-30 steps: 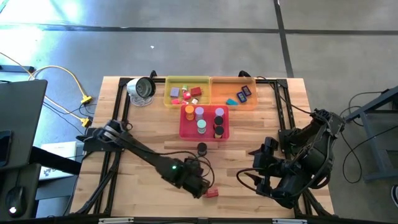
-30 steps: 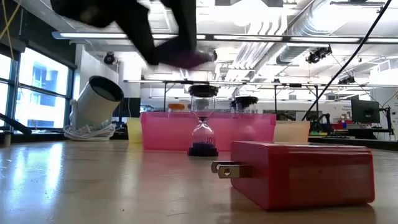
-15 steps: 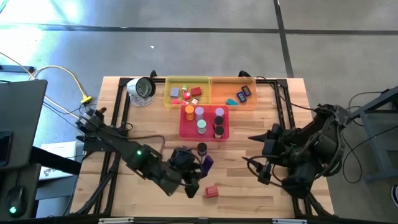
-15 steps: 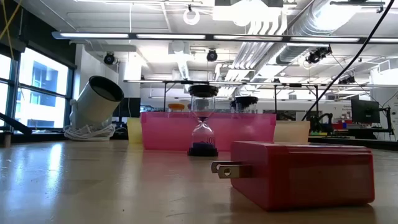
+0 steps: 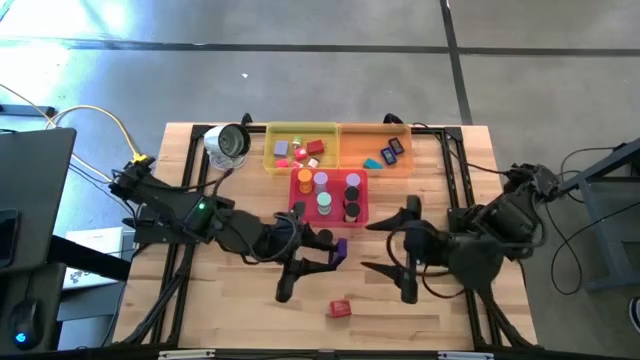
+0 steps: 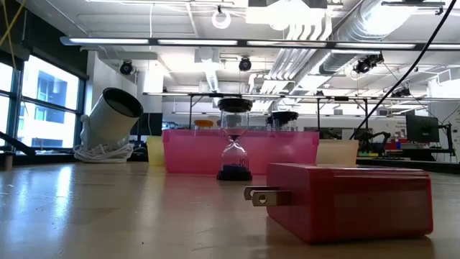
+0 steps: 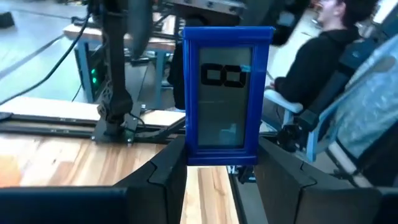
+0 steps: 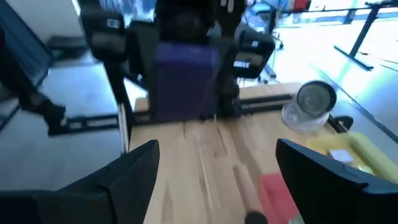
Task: Pick & Place Office items
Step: Put the dark blue digital clock into the orange bin
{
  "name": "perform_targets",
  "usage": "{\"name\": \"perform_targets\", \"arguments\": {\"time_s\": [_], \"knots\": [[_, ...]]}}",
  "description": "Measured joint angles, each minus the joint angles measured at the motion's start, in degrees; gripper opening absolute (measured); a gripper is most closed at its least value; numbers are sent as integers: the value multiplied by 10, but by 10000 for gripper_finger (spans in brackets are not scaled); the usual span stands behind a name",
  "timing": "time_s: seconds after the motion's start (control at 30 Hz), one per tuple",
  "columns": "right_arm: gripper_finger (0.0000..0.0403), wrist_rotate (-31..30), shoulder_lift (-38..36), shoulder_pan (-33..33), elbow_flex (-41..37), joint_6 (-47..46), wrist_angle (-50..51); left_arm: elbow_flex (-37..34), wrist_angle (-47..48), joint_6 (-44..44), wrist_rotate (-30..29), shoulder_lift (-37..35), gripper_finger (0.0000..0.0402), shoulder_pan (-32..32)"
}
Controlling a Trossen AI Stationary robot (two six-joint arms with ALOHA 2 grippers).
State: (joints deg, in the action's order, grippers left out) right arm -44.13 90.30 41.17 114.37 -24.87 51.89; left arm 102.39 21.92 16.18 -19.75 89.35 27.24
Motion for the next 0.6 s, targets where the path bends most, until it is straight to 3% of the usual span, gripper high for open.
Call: {"name": "perform_targets", "arguments": {"time_s": [0.33, 0.6], "knots": [[311, 72, 0, -50, 0, 23, -59, 0, -3, -50, 75, -1, 144, -35], [311, 134, 0, -89, 0, 57, -111, 0, -14, -80, 81, -1, 144, -47]]}}
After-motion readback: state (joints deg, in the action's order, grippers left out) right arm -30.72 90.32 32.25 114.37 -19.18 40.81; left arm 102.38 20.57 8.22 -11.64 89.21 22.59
